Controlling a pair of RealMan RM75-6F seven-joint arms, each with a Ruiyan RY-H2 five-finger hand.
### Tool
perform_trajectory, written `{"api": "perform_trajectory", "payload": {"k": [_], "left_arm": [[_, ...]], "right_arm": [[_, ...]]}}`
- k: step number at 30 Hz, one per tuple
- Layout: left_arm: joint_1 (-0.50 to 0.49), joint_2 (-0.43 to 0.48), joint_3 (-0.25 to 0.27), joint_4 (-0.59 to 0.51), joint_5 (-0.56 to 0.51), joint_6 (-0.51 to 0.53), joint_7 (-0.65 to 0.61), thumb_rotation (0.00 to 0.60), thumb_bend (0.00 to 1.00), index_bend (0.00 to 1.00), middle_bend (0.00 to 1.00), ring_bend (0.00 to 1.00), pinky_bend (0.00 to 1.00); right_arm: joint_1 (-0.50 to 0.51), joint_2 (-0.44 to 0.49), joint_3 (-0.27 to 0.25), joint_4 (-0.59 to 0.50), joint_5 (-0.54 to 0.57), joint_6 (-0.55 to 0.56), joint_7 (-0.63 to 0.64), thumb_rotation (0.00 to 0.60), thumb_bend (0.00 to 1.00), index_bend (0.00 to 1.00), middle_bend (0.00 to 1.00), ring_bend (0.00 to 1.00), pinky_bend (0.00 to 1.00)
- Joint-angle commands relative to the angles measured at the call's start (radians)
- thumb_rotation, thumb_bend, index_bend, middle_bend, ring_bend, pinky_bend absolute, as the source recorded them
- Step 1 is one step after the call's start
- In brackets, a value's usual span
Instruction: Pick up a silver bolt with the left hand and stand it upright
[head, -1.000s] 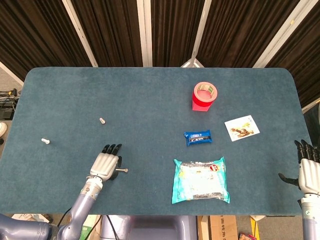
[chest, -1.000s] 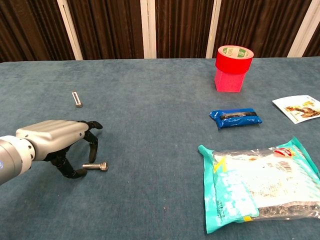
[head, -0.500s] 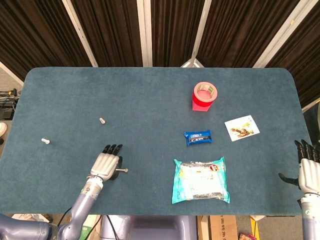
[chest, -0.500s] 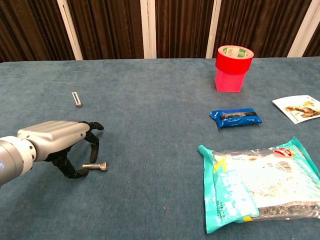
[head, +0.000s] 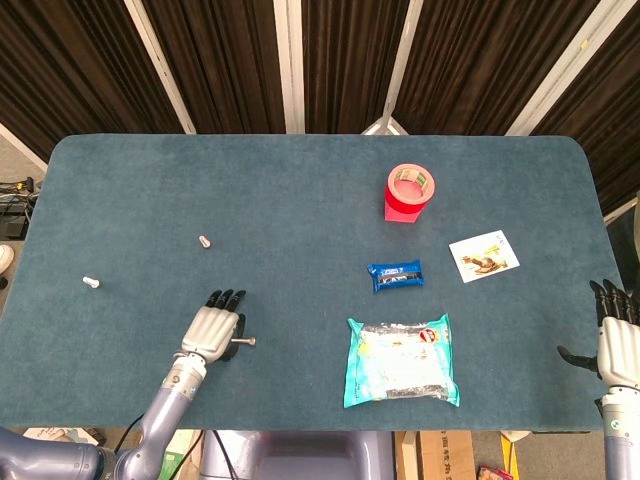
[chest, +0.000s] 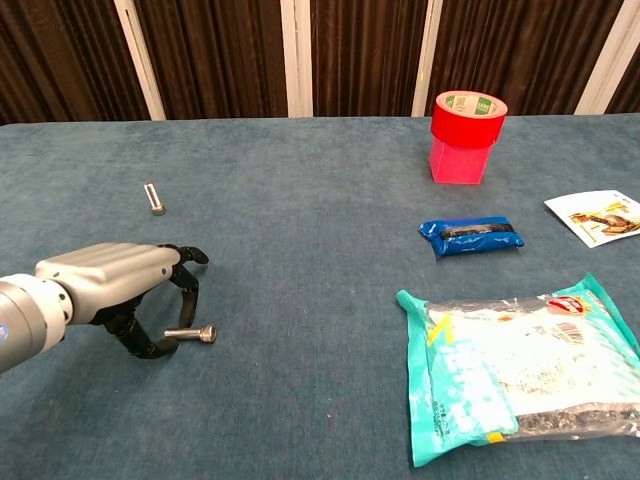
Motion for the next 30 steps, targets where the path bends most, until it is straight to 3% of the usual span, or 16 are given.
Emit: {"api": "perform_trajectory", "payload": {"k": [1, 12, 23, 30], "left_arm": [[0.000, -0.002, 0.000, 0.002, 0.002, 0.000, -0.002, 0.600, 0.51, 0.54, 0.04, 0.00, 0.00], [-0.001, -0.008, 0.013, 0.021, 0.056, 0.027, 0.020, 0.600, 0.59, 0.56, 0.05, 0.00, 0.00], [-0.016, -0.001, 0.071, 0.073, 0.240, 0.121, 0.171, 0.600, 0.59, 0.56, 0.05, 0.00, 0.00], [-0.041, 0.016, 0.112, 0.152, 0.338, 0.142, 0.339, 0.600, 0.58, 0.57, 0.05, 0.00, 0.00]], "right_arm": [[0.000, 0.000, 0.000, 0.001, 0.001, 0.000, 0.001, 0.600, 0.00, 0.10, 0.00, 0.00, 0.00], [0.000, 0.001, 0.001, -0.002, 0.001, 0.000, 0.002, 0.600, 0.00, 0.11, 0.00, 0.00, 0.00], [-0.001, 0.000, -0.001, -0.007, -0.007, 0.004, 0.004, 0.600, 0.00, 0.11, 0.00, 0.00, 0.00], [-0.001, 0.002, -0.003, -0.008, -0.008, -0.002, 0.008, 0.600, 0.00, 0.11, 0.00, 0.00, 0.00]]}}
